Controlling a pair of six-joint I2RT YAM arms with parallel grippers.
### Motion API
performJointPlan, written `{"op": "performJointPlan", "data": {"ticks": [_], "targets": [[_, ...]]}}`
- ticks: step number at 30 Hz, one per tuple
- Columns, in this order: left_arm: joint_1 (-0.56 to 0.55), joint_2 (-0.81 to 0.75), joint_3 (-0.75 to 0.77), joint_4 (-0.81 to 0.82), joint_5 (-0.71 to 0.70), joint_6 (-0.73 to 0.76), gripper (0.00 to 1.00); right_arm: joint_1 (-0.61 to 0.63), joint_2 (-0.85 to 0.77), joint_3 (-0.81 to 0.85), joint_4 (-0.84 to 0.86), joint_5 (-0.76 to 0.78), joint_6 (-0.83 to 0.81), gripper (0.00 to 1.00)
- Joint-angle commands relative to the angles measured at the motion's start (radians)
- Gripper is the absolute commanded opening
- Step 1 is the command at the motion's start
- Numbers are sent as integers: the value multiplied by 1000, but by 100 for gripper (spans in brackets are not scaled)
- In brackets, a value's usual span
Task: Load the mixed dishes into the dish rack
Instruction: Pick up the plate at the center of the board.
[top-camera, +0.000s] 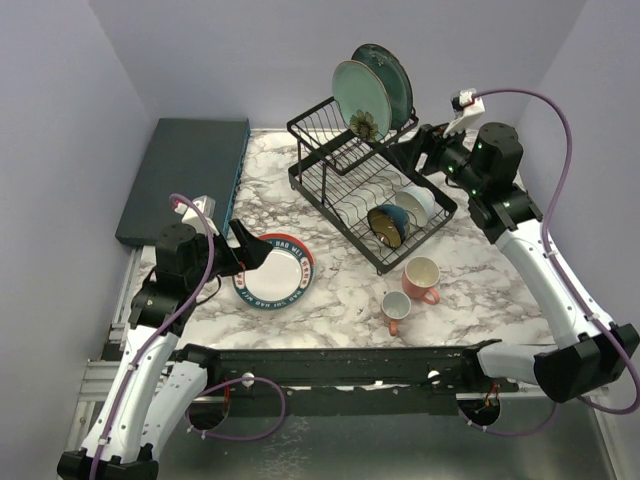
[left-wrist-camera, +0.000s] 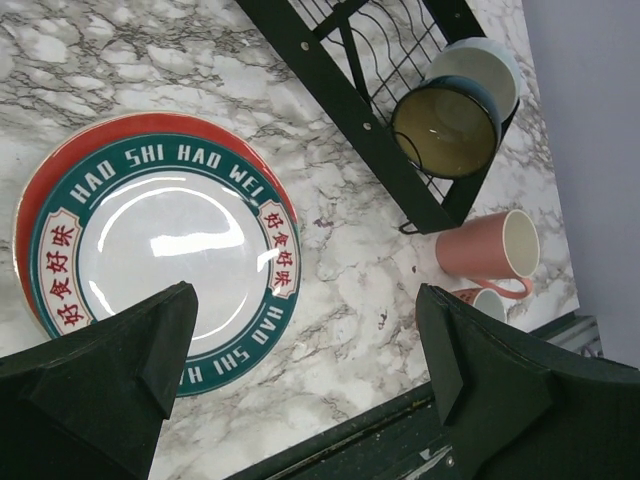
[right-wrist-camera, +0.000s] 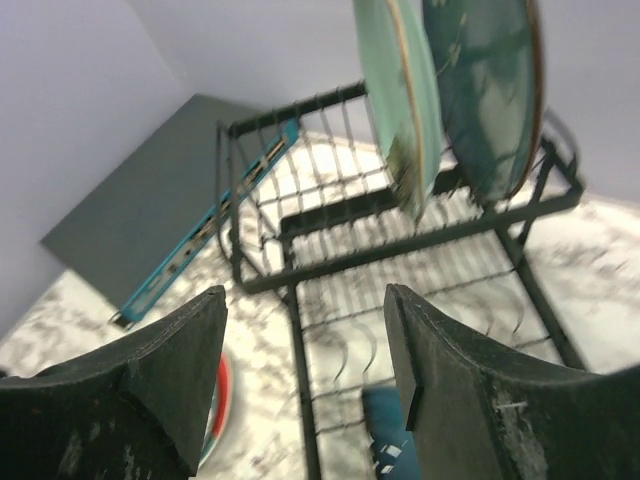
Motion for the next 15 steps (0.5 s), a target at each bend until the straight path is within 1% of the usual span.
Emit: {"op": "performJointPlan", "data": {"ticks": [1, 3, 5, 9, 13, 15], "targets": [[-4, 2, 19, -45, -93, -17, 99, -6, -71, -100, -116, -113, 158, 69], [-5, 25, 45, -79, -125, -33, 99, -6, -97, -160, -94, -202, 184, 68], [-5, 53, 67, -117, -163, -62, 99, -4, -89, -171, -133, -286, 186, 66], [-4, 90, 75, -157, -228, -115, 99, 24, -70, -207, -177, -313, 195, 62], [-4, 126, 71, -195, -344, -170, 99, 60, -64, -282, -121, -396, 233, 59], [-4, 145, 68, -206, -376, -198, 99, 96, -55, -306, -107, -394, 239, 58]]}}
